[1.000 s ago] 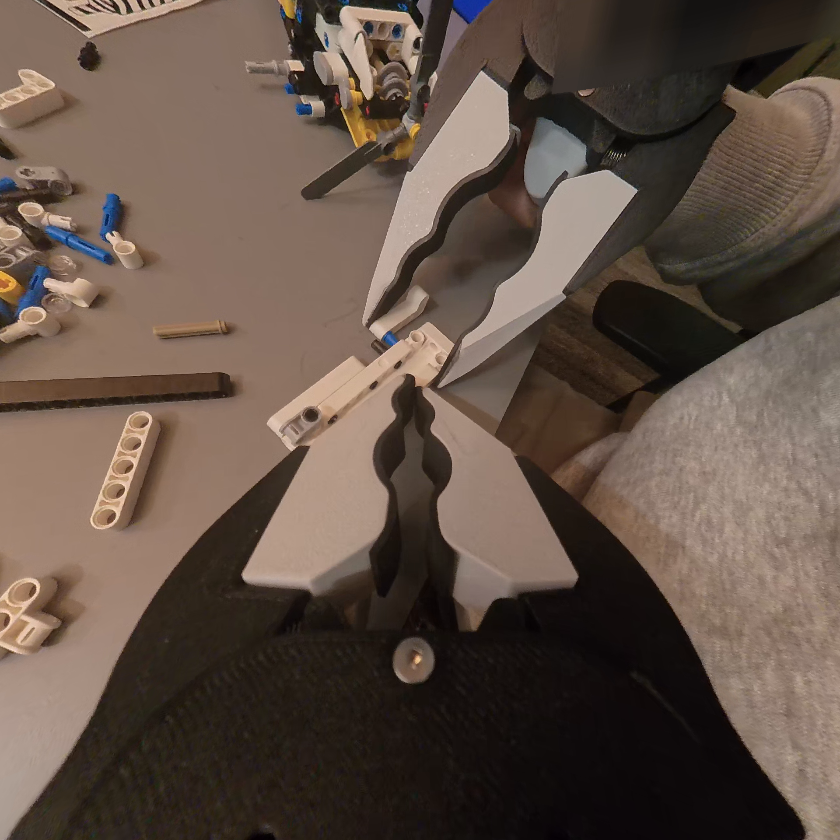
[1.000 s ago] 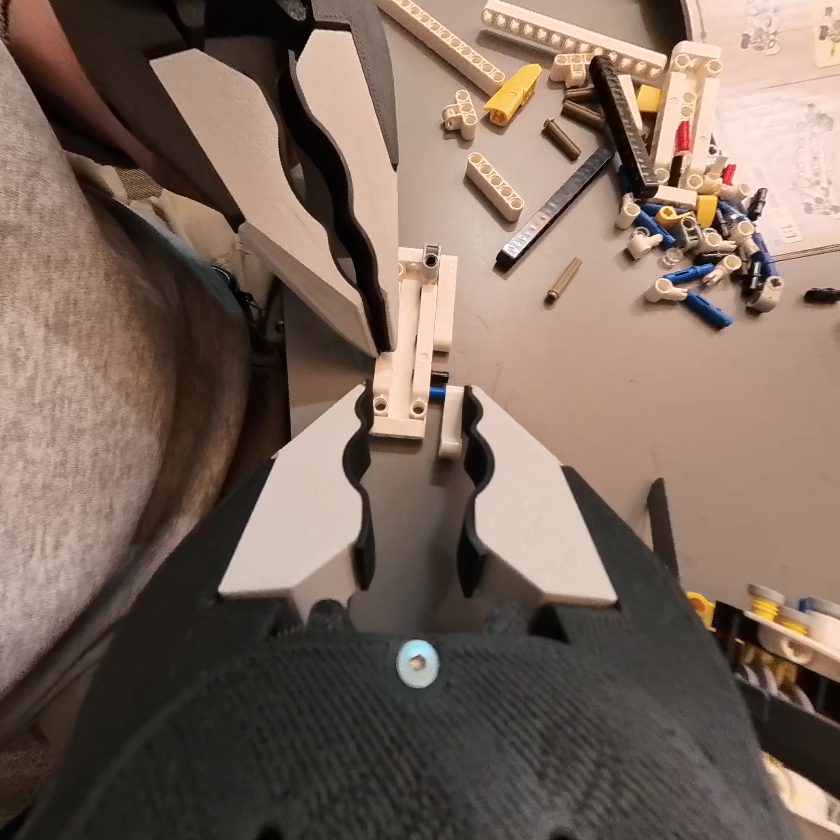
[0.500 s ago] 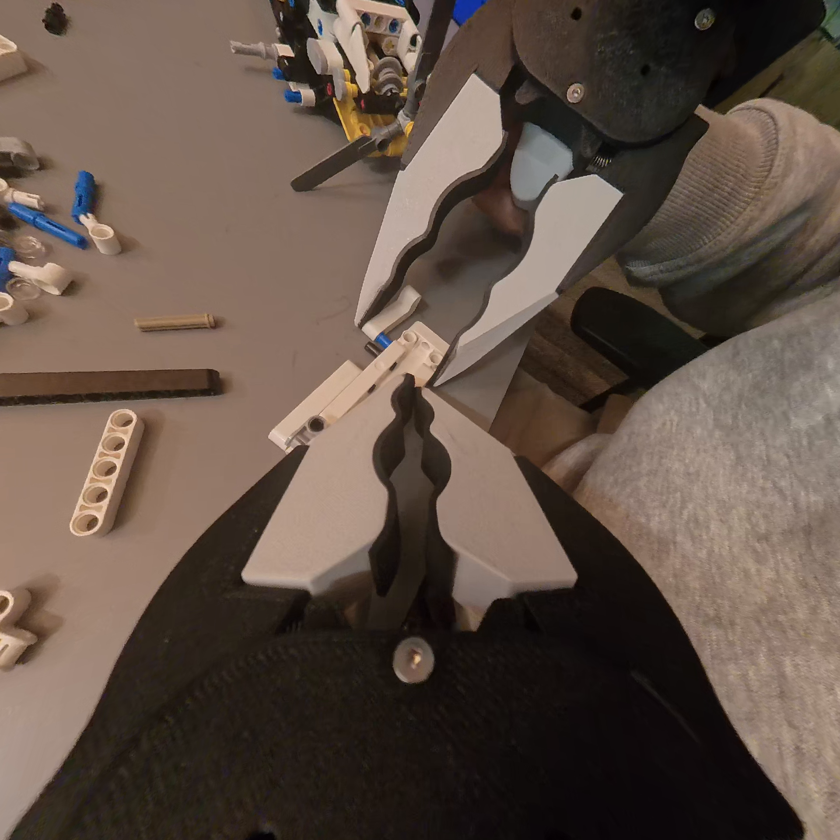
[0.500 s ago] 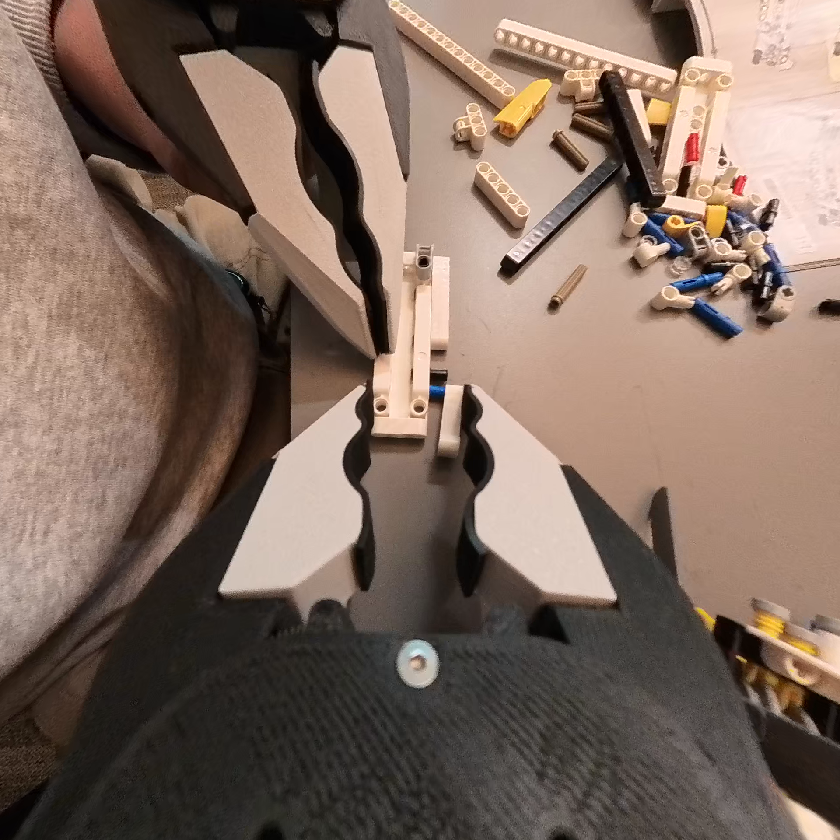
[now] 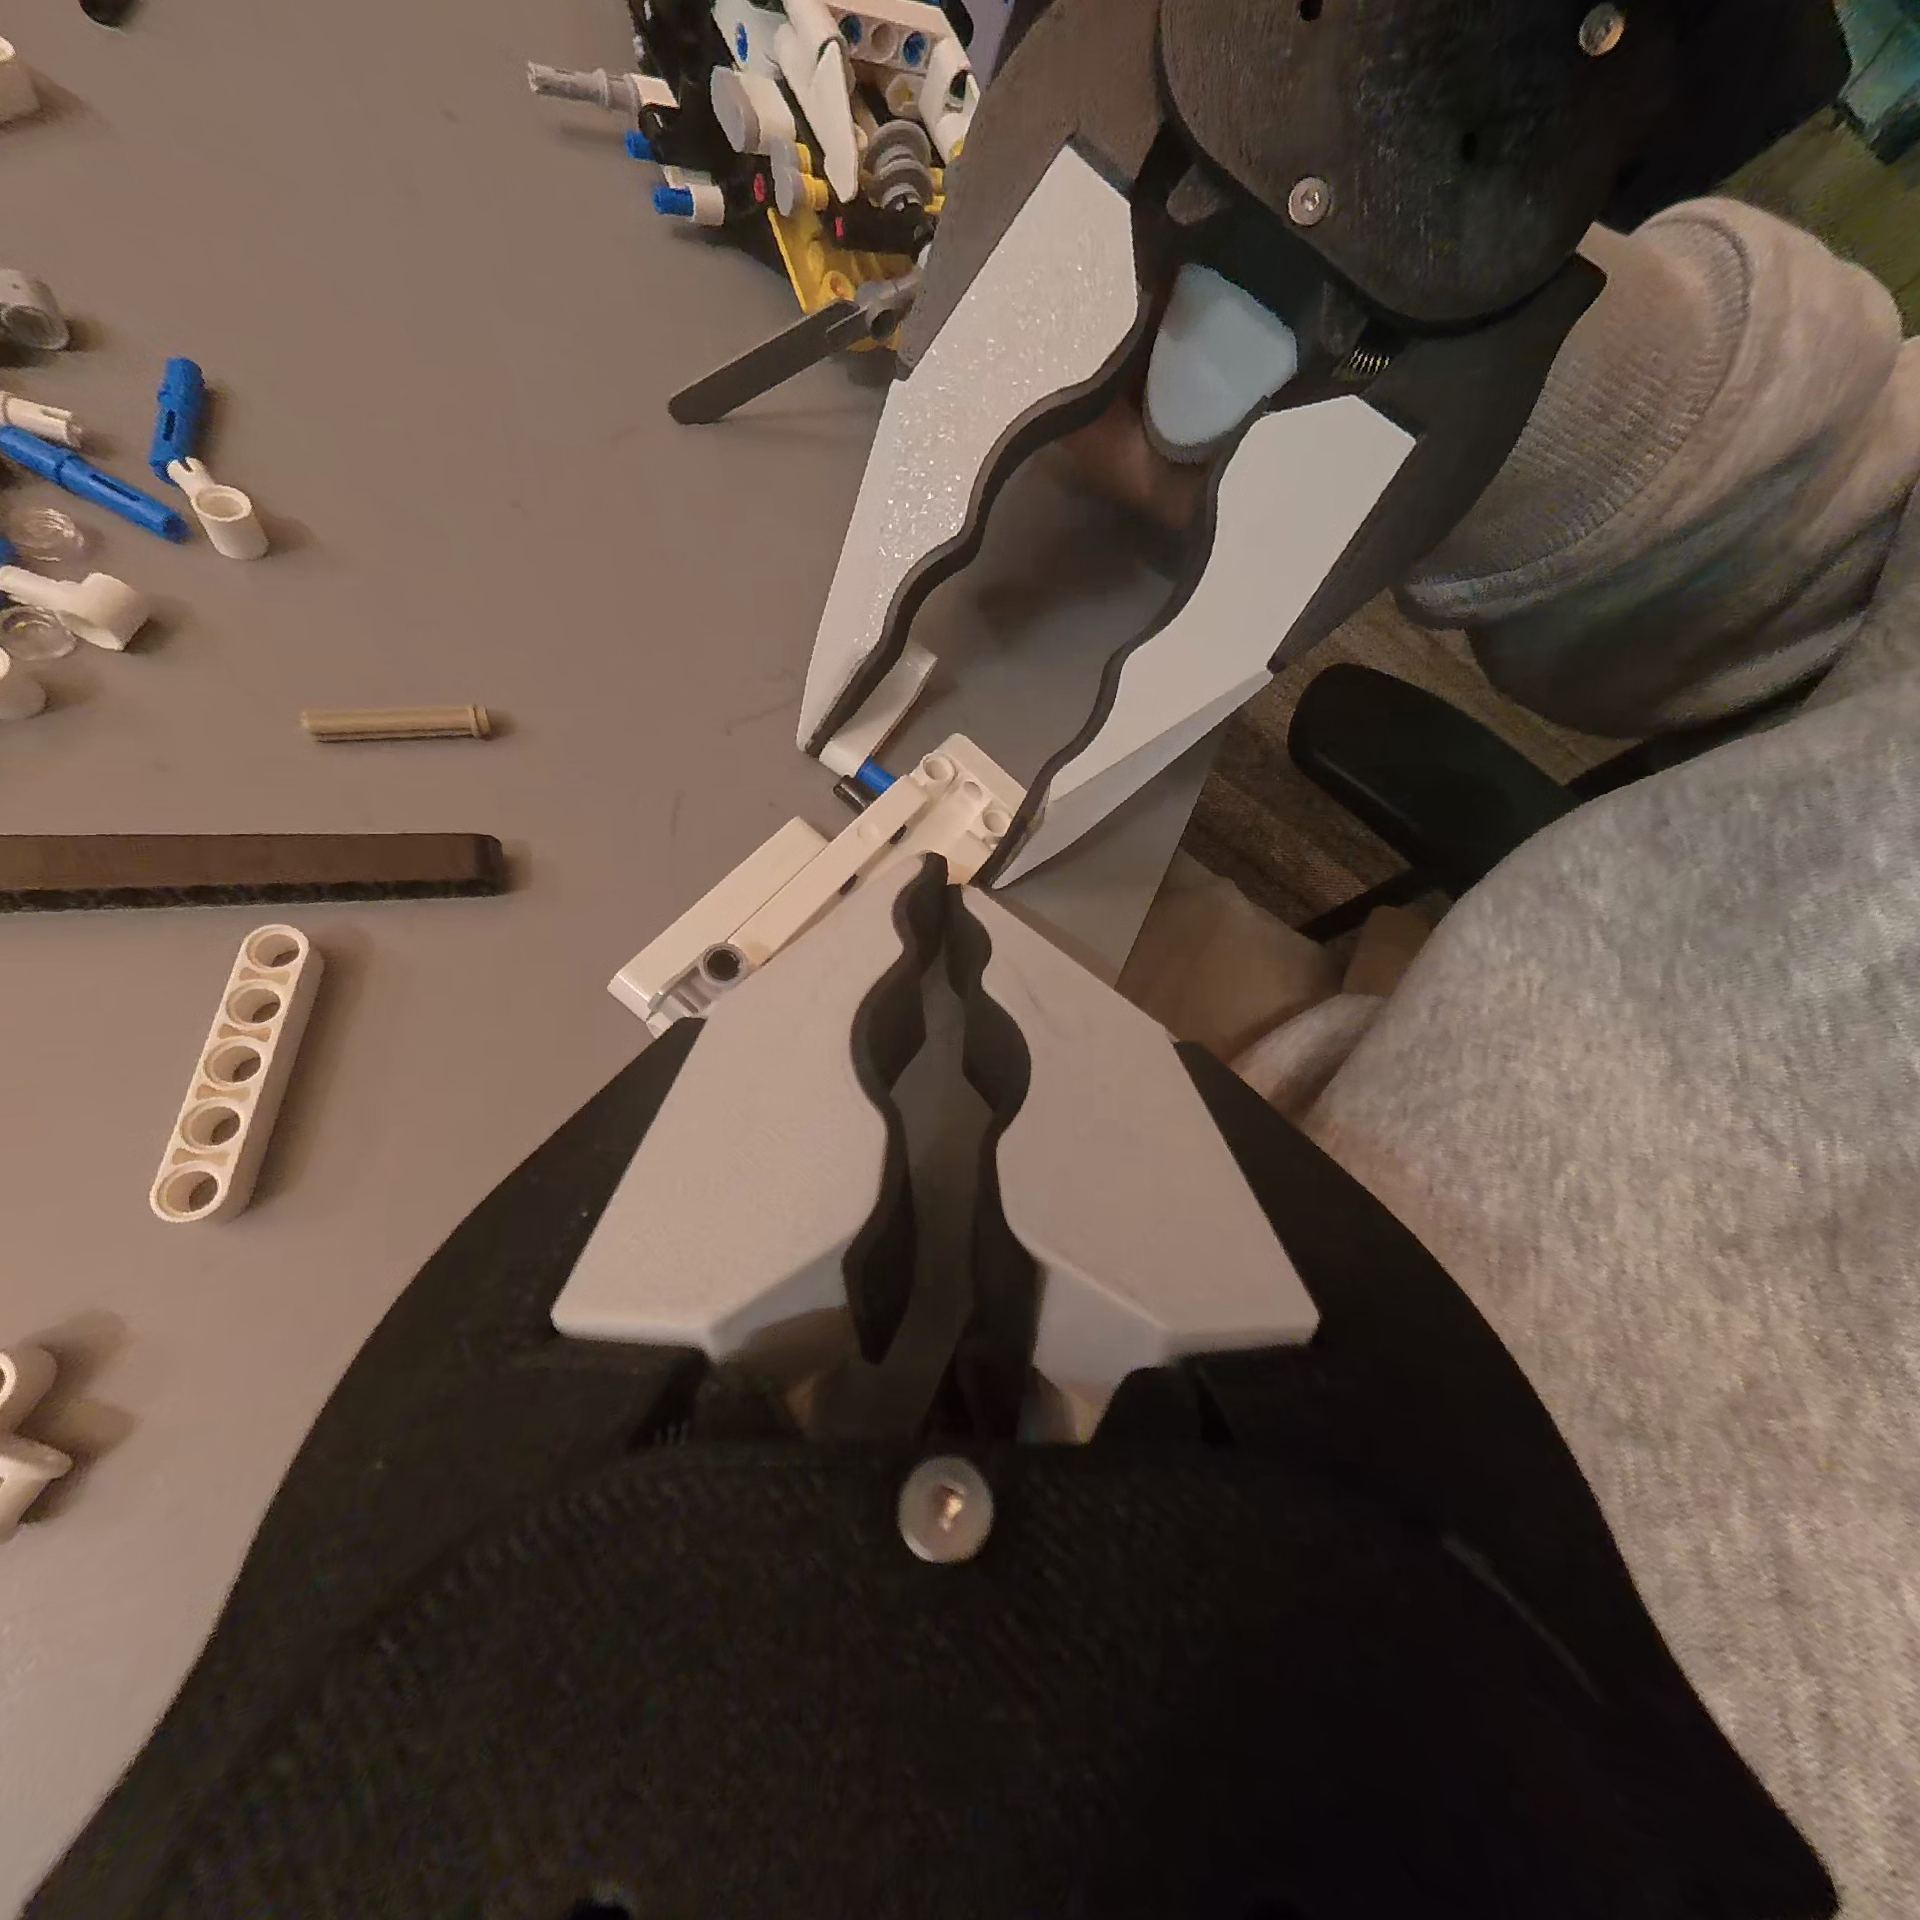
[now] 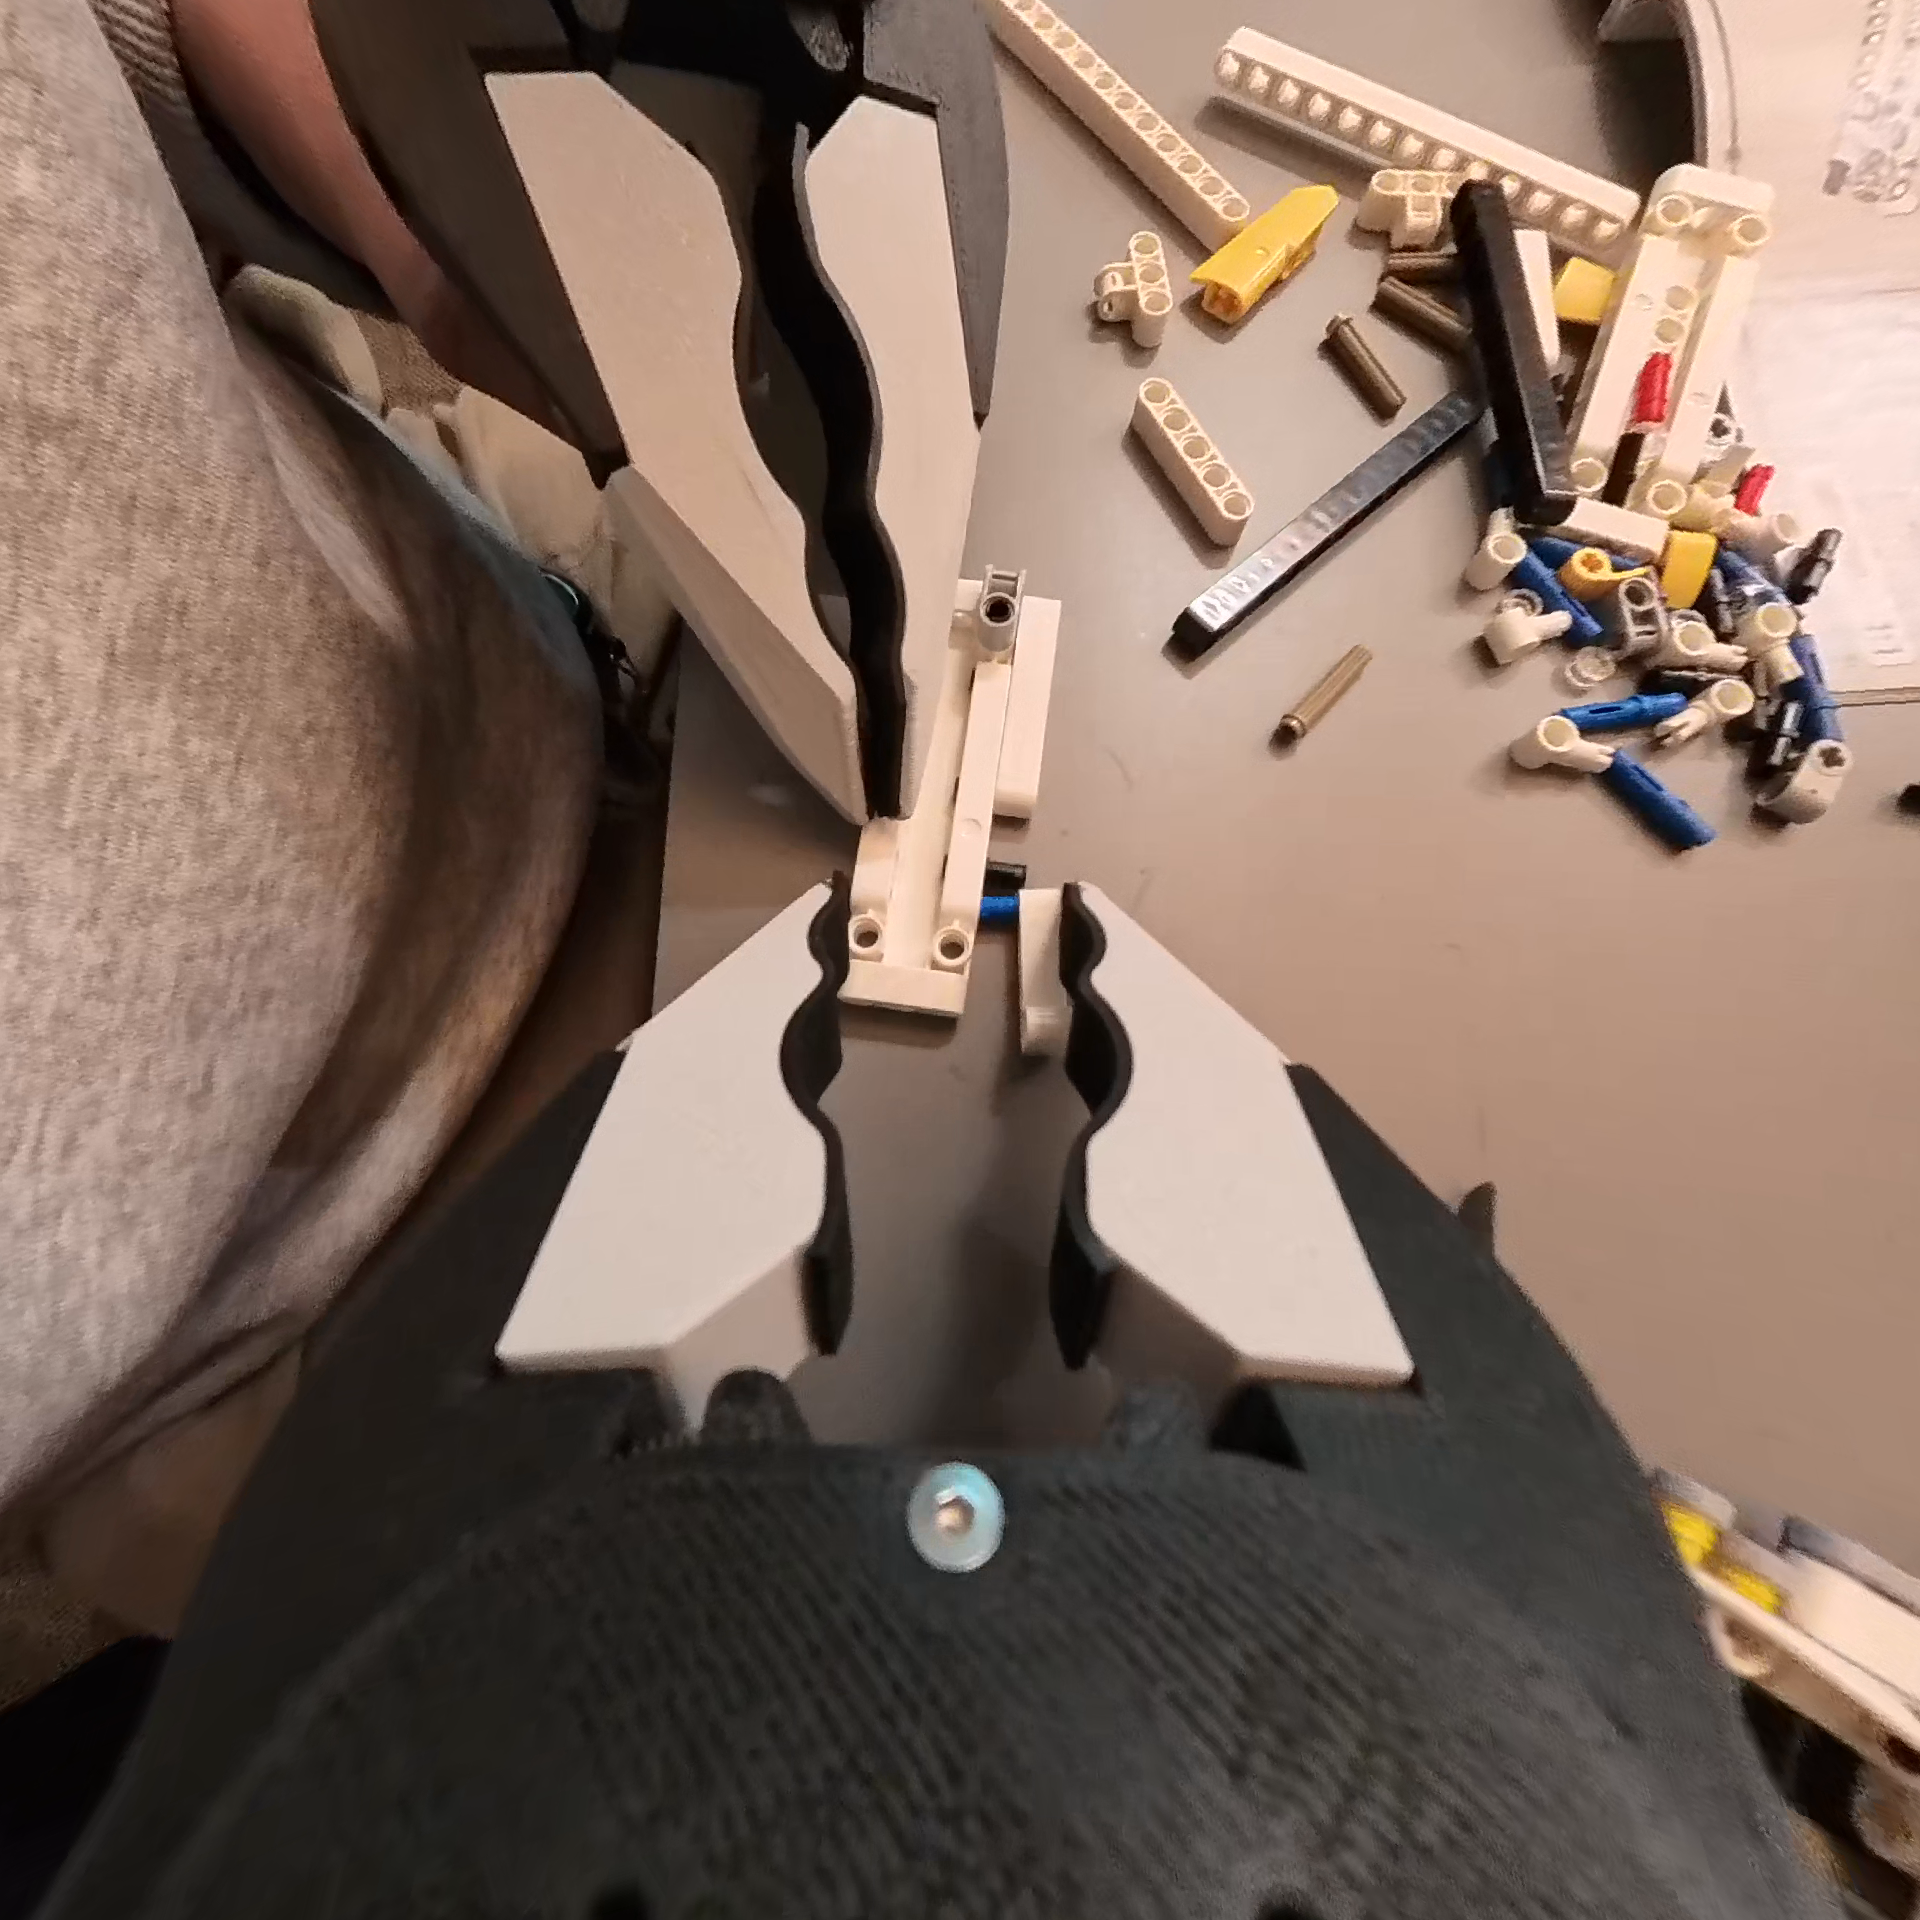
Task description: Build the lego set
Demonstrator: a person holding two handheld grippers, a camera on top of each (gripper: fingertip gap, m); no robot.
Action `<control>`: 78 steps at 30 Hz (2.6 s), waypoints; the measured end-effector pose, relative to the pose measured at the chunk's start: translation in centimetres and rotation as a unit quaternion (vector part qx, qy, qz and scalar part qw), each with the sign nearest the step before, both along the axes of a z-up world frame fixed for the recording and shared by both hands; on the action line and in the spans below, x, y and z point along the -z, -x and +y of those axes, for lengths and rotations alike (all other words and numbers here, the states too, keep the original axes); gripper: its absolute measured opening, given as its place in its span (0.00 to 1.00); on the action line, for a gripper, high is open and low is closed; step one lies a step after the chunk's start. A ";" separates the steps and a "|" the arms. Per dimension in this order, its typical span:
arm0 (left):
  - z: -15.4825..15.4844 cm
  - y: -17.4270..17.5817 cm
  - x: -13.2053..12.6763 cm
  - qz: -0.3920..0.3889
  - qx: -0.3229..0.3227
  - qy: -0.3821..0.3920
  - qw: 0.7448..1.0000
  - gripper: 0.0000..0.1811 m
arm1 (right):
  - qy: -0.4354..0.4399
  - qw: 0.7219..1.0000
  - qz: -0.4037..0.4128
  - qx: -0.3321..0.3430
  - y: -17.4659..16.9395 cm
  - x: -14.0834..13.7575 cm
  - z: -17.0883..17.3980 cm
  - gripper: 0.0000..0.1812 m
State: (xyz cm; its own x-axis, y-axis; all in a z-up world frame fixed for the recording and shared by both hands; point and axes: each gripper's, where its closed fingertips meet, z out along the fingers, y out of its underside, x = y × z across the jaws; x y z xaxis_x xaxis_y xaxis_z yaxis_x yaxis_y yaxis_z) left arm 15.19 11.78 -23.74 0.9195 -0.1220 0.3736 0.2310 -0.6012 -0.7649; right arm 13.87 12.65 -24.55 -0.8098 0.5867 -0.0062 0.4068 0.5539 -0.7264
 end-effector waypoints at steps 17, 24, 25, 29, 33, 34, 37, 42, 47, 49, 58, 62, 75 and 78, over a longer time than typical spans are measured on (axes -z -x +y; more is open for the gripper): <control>0.0 0.0 -0.1 -0.028 0.001 0.005 1.000 0.00 | 0.023 0.994 0.008 0.107 0.4 -0.5 0.3 0.22; -0.1 0.0 -0.1 -0.022 0.001 0.001 1.000 0.00 | 0.001 0.995 0.004 0.102 0.2 0.0 0.3 0.22; -0.1 0.0 -0.1 -0.021 0.001 0.001 1.000 0.00 | -0.003 0.995 0.005 0.100 0.2 0.0 0.3 0.21; -0.1 0.0 -0.1 -0.020 0.001 0.000 1.000 0.00 | -0.006 0.995 0.007 0.095 0.2 0.0 0.2 0.21; -0.1 0.0 -0.1 -0.018 0.001 -0.001 1.000 0.00 | -0.003 0.996 0.004 0.091 0.2 0.0 0.2 0.21; -0.1 0.0 -0.1 -0.018 0.002 -0.001 1.000 0.00 | -0.002 0.996 0.004 0.091 0.2 0.0 0.2 0.21; -0.1 0.0 -0.2 -0.017 0.001 -0.004 1.000 0.00 | -0.006 0.996 0.001 0.092 0.0 0.0 0.3 0.21; 0.0 0.7 -0.3 0.004 -0.025 -0.017 1.000 0.00 | -0.007 0.995 -0.002 0.101 -0.8 0.0 -0.1 0.21; -0.2 0.7 -0.4 0.028 -0.032 -0.029 0.999 0.00 | -0.004 0.990 0.012 0.138 -1.2 0.0 -0.2 0.21; -0.4 0.0 -0.7 0.025 -0.018 -0.041 0.999 0.00 | -0.001 0.988 0.017 0.156 -1.2 -0.1 -0.1 0.21; -1.4 -0.9 -1.6 0.049 -0.029 -0.050 0.997 0.00 | 0.012 0.970 0.049 0.240 -0.3 -0.1 0.0 0.21; -1.6 -0.7 -2.4 0.059 -0.030 -0.039 0.997 0.00 | 0.021 0.962 0.064 0.265 0.2 -0.3 0.4 0.23; 0.8 -5.4 -7.0 0.056 -0.023 -0.099 0.993 0.01 | 0.153 0.910 0.210 0.325 -1.4 -7.0 2.8 0.31; 0.9 -4.7 -8.3 0.182 -0.058 -0.119 0.974 0.01 | 0.143 0.903 0.227 0.336 -1.4 -7.5 2.8 0.31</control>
State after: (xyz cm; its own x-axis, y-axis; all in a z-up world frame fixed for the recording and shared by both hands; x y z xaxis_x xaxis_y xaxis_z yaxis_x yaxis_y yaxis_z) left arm 19.93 12.70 -15.48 0.9986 -0.0536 -0.0051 -0.0253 -0.3833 -0.9233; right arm 15.32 15.49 -17.04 -0.2285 0.9735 0.0088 0.2057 0.0571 -0.9770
